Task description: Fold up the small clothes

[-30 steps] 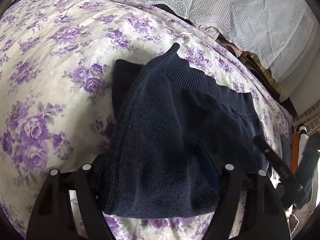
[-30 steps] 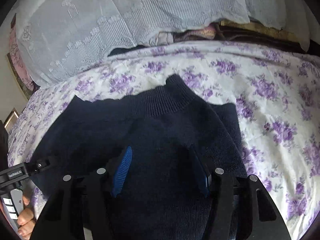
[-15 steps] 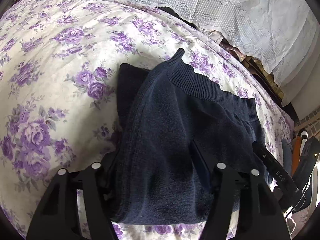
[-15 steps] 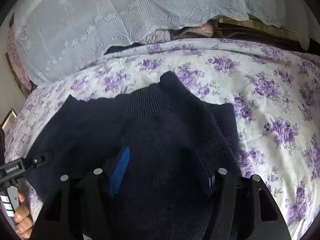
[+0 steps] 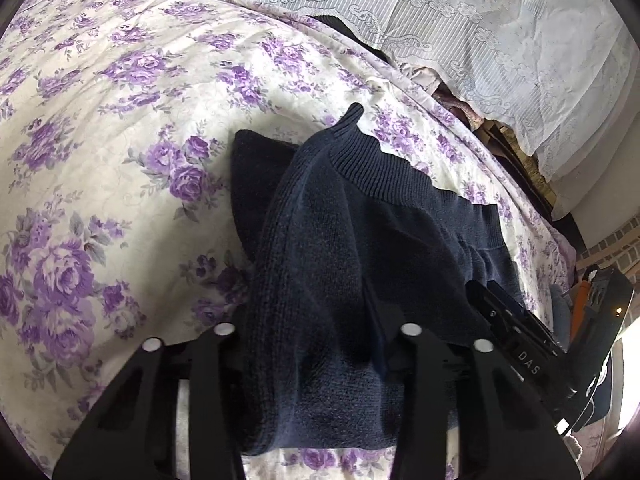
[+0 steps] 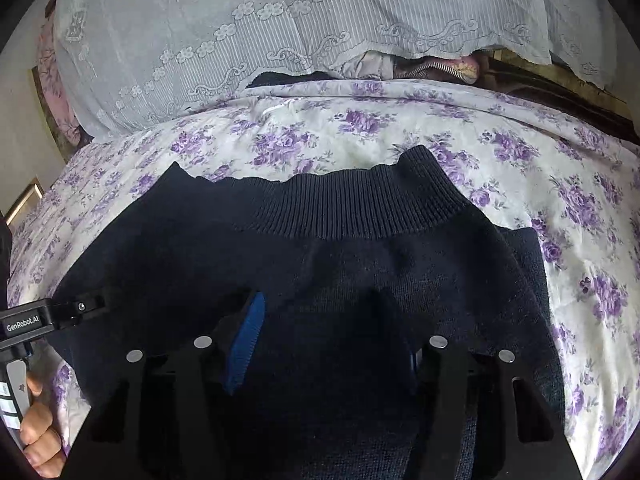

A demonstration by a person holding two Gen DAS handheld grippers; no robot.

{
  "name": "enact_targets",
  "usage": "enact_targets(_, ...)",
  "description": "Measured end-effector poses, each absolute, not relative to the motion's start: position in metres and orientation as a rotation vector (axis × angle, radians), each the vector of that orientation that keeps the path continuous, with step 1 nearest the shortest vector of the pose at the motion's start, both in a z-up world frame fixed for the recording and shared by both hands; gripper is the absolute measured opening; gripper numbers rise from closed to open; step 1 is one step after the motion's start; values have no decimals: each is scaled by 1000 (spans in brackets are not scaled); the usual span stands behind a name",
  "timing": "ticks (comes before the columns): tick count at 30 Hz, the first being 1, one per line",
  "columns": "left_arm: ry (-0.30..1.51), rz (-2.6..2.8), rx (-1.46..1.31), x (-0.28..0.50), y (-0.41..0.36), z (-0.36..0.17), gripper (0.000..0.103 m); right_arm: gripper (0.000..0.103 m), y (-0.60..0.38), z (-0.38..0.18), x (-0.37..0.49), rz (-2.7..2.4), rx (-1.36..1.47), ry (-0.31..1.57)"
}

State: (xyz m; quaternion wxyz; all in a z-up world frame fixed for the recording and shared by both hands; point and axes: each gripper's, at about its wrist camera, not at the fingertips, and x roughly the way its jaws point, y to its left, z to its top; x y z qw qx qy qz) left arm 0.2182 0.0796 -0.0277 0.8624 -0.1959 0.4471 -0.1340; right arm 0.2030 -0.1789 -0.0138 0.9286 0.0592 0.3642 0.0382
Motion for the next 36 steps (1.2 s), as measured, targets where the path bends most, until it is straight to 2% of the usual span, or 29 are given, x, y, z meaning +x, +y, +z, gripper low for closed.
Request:
enact_targets(4,916,-286,-416,215,81,-22,28,58,-197,-2,181,68,211,627)
enact_targets(6,910,-292,-426,213,82,-20,26,60,-197,-7,185,39,188,675)
enact_targets(7,907,-293,-426,213,82,-19,26,62,-194,-13,193,39,165,740)
enact_targets(9,894,-297,-423,211,81,-15,26,76,-182,-15,199,53,79,773)
enact_targets(13,914,-278,-399,212,79,-18,26,76,-179,-15,199,47,48,769)
enact_targets(18,970,-290,-479,220,88,-31,32,76,-184,-15,197,66,80,757)
enact_targets(23,952,-286,-457,211,84,-27,31,77,-189,-15,195,87,122,748)
enact_targets(26,936,-279,-432,205,82,-24,31,72,-202,-7,182,103,213,670)
enact_targets(28,949,-278,-454,205,86,-28,36,64,-216,1,171,136,313,596)
enact_targets(29,960,-278,-483,207,89,-32,40,55,-220,4,168,169,358,577)
enact_targets(30,967,-287,-505,208,92,-35,42,39,-221,5,168,190,380,569)
enact_targets(33,968,-305,-530,208,95,-37,41,20,-202,0,177,191,269,638)
enact_targets(35,956,-299,-502,206,91,-34,37,20,-185,-21,194,195,184,783)
enact_targets(36,948,-297,-489,205,90,-31,32,20,-185,-18,195,191,176,776)
